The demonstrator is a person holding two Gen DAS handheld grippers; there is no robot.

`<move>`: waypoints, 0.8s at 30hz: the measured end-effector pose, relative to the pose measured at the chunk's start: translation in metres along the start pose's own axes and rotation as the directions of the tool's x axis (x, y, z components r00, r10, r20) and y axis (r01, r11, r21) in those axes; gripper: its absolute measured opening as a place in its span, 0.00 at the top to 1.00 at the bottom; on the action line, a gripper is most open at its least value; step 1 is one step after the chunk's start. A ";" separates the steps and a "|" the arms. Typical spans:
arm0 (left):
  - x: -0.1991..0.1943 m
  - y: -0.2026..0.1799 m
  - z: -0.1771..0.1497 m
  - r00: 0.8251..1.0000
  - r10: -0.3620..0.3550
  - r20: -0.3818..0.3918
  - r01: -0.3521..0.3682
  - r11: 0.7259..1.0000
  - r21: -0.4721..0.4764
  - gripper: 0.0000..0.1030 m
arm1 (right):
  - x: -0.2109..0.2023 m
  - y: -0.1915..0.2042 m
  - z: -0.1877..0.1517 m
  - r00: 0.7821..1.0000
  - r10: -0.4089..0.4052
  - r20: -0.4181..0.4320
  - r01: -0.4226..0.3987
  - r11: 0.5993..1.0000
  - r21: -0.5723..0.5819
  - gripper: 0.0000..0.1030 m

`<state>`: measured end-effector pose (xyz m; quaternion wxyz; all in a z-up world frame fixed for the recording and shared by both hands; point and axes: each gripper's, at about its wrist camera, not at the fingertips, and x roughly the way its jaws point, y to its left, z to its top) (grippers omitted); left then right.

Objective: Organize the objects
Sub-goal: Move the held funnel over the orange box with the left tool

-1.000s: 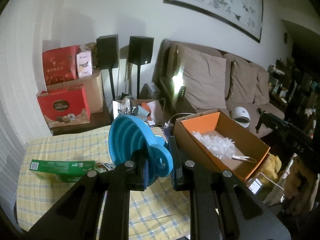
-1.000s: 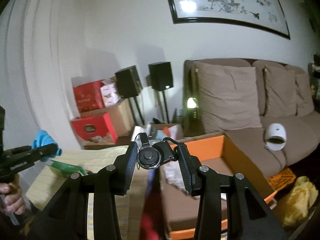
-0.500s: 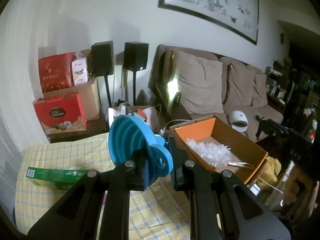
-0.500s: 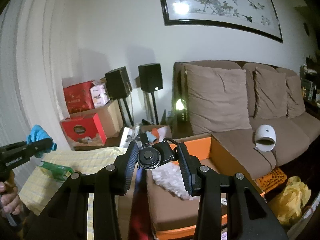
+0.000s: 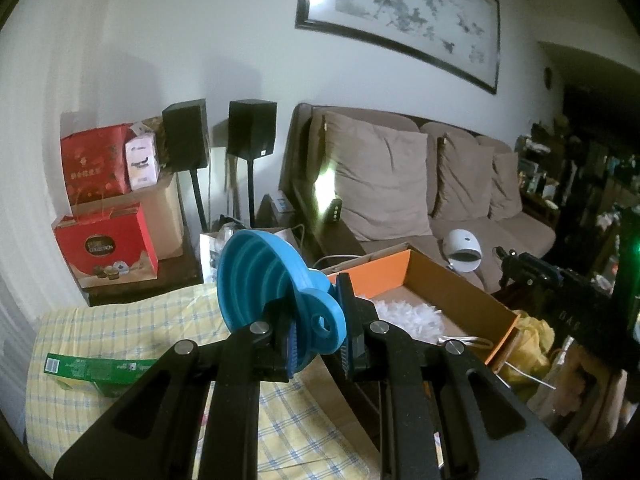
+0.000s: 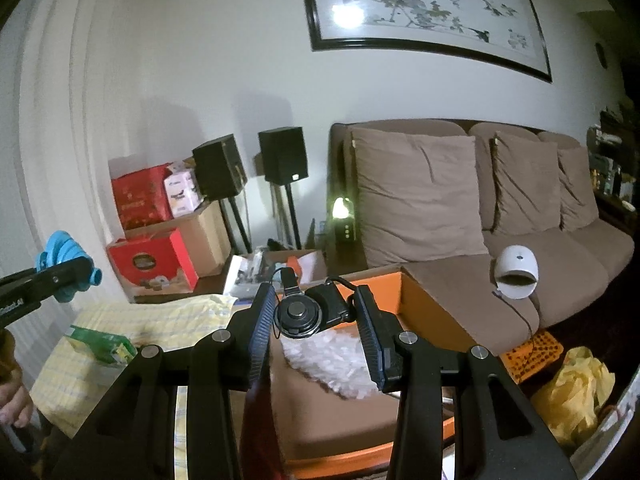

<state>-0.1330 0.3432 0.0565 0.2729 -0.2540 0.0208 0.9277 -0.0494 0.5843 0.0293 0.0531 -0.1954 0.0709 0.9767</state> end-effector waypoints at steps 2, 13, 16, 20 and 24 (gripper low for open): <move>0.001 -0.001 0.001 1.000 -0.001 -0.001 0.001 1.000 -0.001 0.85 | -0.002 -0.005 0.000 1.000 -0.010 0.003 0.009 1.000 0.009 0.60; 0.005 -0.021 0.013 0.999 -0.033 0.035 0.032 0.999 0.024 0.85 | -0.006 -0.014 0.001 0.999 -0.037 0.007 0.037 0.999 0.018 0.60; -0.003 -0.026 0.017 0.997 -0.056 0.058 0.055 0.998 0.018 0.85 | -0.008 -0.016 0.002 0.999 -0.039 0.011 0.039 0.999 0.020 0.60; -0.008 -0.033 0.021 0.994 -0.078 0.070 0.077 0.997 0.022 0.85 | -0.009 -0.022 0.001 0.999 -0.048 0.011 0.048 0.998 0.029 0.60; -0.010 -0.042 0.025 0.992 -0.092 0.086 0.089 0.996 0.030 0.85 | -0.011 -0.027 0.001 0.998 -0.060 0.018 0.060 0.998 0.037 0.60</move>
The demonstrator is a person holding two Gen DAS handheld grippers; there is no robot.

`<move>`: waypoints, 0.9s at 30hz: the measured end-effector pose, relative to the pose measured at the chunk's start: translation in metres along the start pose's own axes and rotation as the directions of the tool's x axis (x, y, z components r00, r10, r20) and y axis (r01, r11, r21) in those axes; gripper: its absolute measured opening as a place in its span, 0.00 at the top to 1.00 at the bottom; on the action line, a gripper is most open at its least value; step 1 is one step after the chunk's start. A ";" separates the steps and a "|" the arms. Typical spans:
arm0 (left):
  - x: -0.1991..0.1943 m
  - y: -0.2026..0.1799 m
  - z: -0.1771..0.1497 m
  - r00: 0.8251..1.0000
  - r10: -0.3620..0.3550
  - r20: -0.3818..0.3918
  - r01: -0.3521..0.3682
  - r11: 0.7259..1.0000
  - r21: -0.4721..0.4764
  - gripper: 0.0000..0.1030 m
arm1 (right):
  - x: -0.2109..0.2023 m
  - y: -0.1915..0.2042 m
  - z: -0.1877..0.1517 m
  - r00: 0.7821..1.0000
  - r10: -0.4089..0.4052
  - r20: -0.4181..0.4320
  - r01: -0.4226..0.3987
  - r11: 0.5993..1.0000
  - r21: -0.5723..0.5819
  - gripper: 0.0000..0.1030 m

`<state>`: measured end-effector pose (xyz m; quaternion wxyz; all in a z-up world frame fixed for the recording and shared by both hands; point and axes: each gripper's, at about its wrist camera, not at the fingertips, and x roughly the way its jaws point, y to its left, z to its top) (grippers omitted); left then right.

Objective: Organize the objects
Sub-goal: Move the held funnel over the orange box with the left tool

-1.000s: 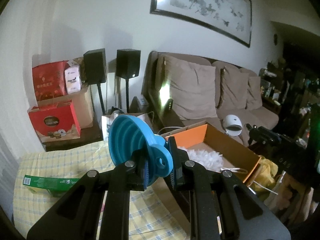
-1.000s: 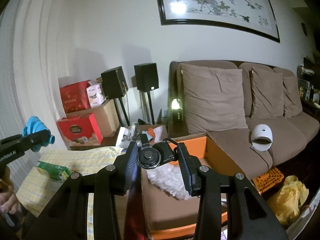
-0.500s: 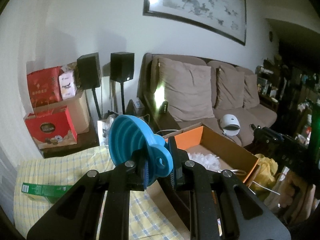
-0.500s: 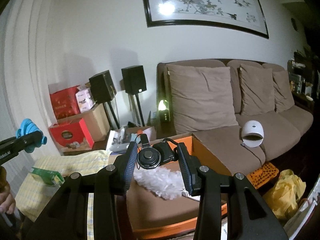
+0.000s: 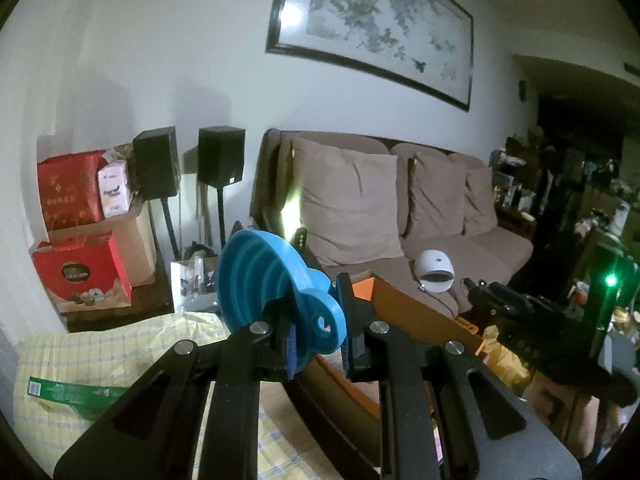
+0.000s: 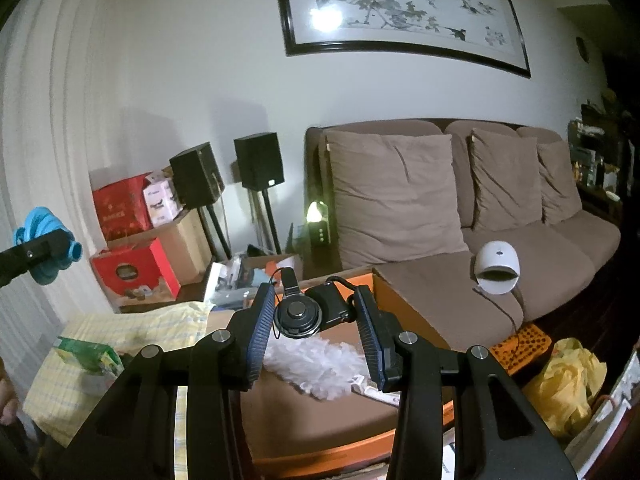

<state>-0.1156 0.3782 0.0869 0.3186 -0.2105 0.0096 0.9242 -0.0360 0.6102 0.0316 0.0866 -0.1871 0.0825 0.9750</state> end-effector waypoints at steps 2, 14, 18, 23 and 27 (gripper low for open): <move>0.003 -0.004 0.001 1.000 -0.003 0.004 0.003 1.000 0.010 0.85 | -0.001 -0.003 0.001 1.000 -0.004 0.008 0.004 1.000 0.004 0.60; 0.026 -0.024 0.001 0.999 -0.029 -0.020 0.029 0.999 0.023 0.85 | -0.010 -0.023 0.003 0.999 -0.039 0.024 0.038 0.998 0.042 0.60; 0.036 -0.025 0.001 0.999 -0.034 -0.034 0.034 0.999 0.008 0.85 | -0.012 -0.027 0.003 0.999 -0.043 0.026 0.042 0.998 0.046 0.60; 0.045 -0.032 0.002 0.999 -0.032 -0.040 0.033 0.999 0.016 0.85 | -0.010 -0.029 0.003 0.999 -0.047 0.020 0.046 0.998 0.052 0.60; 0.052 -0.039 0.002 0.999 -0.031 -0.044 0.032 0.999 0.025 0.85 | -0.010 -0.033 0.004 0.998 -0.056 0.016 0.055 0.997 0.059 0.60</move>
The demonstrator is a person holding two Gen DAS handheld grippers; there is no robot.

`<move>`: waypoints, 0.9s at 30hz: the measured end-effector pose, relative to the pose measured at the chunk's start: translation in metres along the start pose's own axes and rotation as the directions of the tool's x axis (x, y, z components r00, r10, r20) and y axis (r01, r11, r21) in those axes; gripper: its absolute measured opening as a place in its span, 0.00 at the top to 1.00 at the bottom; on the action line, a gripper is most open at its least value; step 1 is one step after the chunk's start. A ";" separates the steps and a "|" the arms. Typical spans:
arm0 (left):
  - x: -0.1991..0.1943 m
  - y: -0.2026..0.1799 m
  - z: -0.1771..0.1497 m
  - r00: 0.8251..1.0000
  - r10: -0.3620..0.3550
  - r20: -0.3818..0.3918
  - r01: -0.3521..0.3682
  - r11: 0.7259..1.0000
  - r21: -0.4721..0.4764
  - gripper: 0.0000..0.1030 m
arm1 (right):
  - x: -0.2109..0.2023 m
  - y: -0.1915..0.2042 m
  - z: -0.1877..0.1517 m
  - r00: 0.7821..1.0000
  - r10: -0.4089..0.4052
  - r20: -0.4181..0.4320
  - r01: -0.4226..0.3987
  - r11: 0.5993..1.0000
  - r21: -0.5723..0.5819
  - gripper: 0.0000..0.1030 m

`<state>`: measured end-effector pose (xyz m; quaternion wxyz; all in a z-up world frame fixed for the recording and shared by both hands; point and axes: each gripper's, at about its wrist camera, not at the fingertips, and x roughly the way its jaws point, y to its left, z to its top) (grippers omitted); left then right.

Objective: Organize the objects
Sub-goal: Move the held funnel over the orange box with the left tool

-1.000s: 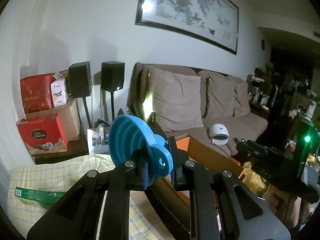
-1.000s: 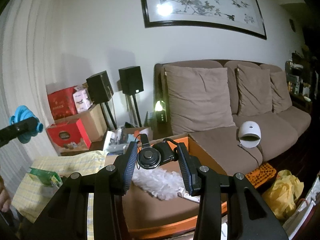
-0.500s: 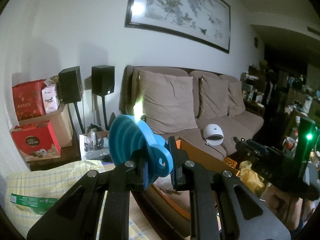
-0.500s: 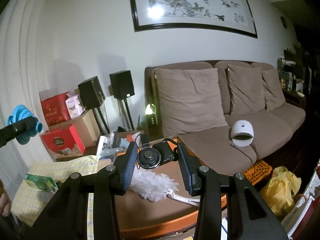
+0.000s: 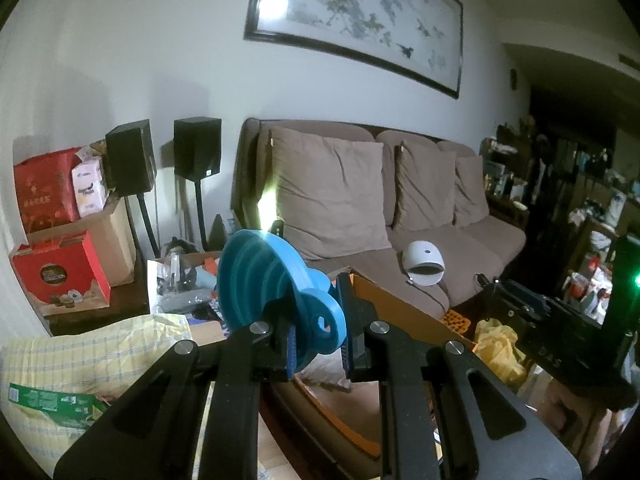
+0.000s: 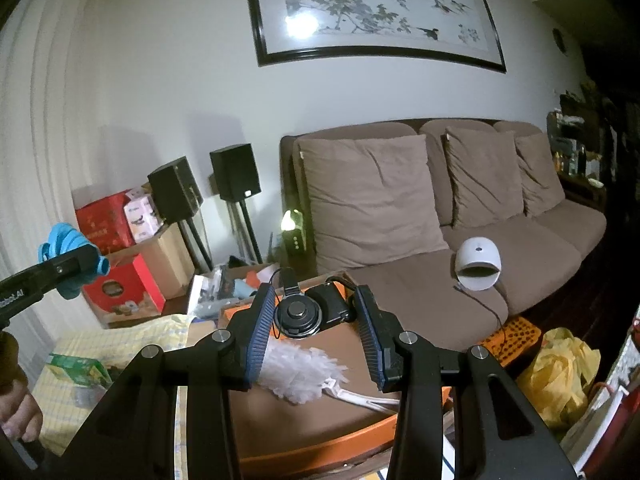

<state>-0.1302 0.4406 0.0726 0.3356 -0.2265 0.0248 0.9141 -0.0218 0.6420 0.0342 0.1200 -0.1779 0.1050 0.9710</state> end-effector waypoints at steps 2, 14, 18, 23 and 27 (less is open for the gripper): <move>0.004 -0.004 0.000 1.000 0.001 0.001 -0.001 1.000 0.005 0.85 | 0.000 -0.002 0.000 1.000 -0.011 -0.001 0.011 1.000 0.002 0.60; 0.030 -0.010 -0.009 0.999 -0.004 -0.036 0.004 1.000 -0.005 0.85 | 0.004 -0.004 -0.001 1.000 -0.024 -0.018 0.024 1.000 -0.002 0.60; 0.039 -0.003 -0.018 0.998 0.002 -0.063 -0.004 1.000 -0.022 0.85 | 0.006 -0.004 -0.002 0.999 -0.028 -0.028 0.027 1.000 -0.010 0.60; 0.049 0.003 -0.025 0.996 0.006 -0.090 -0.009 0.999 -0.031 0.85 | 0.014 -0.007 -0.007 0.998 -0.037 -0.057 0.037 0.999 -0.010 0.60; 0.055 0.000 -0.031 0.995 0.013 -0.099 -0.014 1.000 -0.003 0.85 | 0.024 -0.010 -0.011 0.993 -0.049 -0.104 0.050 0.999 0.002 0.60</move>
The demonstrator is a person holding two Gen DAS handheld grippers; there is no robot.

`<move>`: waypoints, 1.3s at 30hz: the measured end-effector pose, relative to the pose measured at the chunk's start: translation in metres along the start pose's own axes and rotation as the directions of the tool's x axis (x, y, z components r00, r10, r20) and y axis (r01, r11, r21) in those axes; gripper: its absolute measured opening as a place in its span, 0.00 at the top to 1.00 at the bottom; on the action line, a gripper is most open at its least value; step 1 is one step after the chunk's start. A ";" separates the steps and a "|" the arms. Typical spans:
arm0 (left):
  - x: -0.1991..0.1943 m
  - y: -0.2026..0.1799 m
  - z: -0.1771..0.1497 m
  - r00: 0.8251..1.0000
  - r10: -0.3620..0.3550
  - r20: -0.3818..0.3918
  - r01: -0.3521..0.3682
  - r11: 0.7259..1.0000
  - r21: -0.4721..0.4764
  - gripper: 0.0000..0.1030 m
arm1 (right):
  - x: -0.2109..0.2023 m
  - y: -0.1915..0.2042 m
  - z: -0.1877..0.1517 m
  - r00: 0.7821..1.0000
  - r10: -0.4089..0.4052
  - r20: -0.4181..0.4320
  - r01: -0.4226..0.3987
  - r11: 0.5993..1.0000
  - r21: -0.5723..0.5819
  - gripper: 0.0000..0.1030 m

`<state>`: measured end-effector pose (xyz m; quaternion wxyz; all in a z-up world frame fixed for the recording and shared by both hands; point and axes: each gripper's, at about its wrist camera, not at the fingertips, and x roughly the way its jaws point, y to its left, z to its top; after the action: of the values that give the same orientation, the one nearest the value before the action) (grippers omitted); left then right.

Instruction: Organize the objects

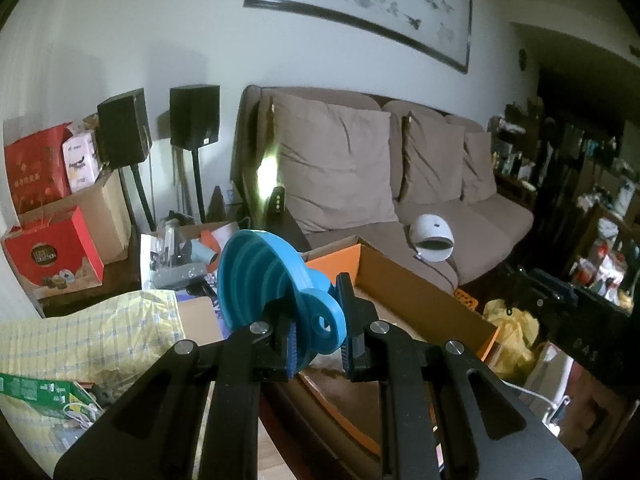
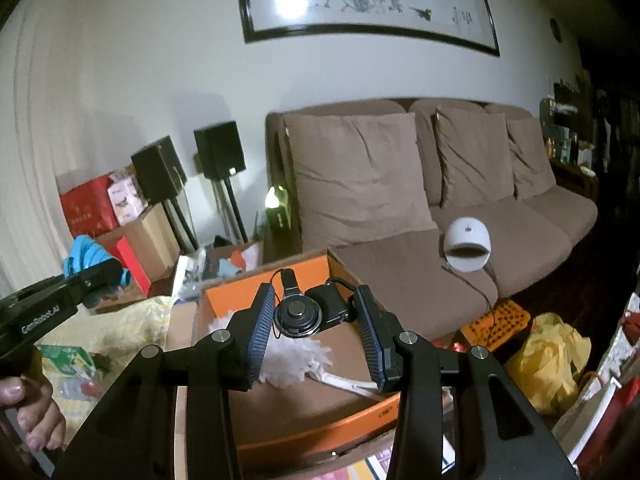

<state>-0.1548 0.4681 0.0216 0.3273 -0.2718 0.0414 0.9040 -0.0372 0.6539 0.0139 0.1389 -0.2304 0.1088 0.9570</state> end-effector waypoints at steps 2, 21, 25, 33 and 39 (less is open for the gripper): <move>0.004 -0.003 -0.003 1.000 0.001 -0.009 0.000 1.000 0.006 0.85 | 0.003 -0.001 -0.002 1.000 -0.003 -0.013 0.003 1.000 0.006 0.60; 0.043 -0.017 -0.030 0.995 -0.021 -0.096 0.021 1.000 0.002 0.85 | 0.037 0.001 -0.016 0.995 0.015 -0.101 -0.014 1.000 0.010 0.60; 0.051 -0.020 -0.033 0.993 -0.021 -0.115 0.021 1.000 0.000 0.85 | 0.039 0.005 -0.016 0.994 0.030 -0.104 -0.030 1.000 0.006 0.60; 0.055 -0.021 -0.038 0.992 -0.024 -0.126 0.024 1.000 -0.002 0.85 | 0.043 0.010 -0.018 0.992 0.039 -0.118 -0.039 0.999 -0.003 0.60; 0.060 -0.019 -0.044 0.989 -0.029 -0.143 0.029 1.000 -0.001 0.85 | 0.047 0.010 -0.021 0.992 0.029 -0.124 -0.029 1.000 -0.002 0.60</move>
<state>-0.1613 0.5064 -0.0447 0.3366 -0.3363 0.0615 0.8774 -0.0720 0.6491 -0.0250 0.1176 -0.2879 0.1188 0.9430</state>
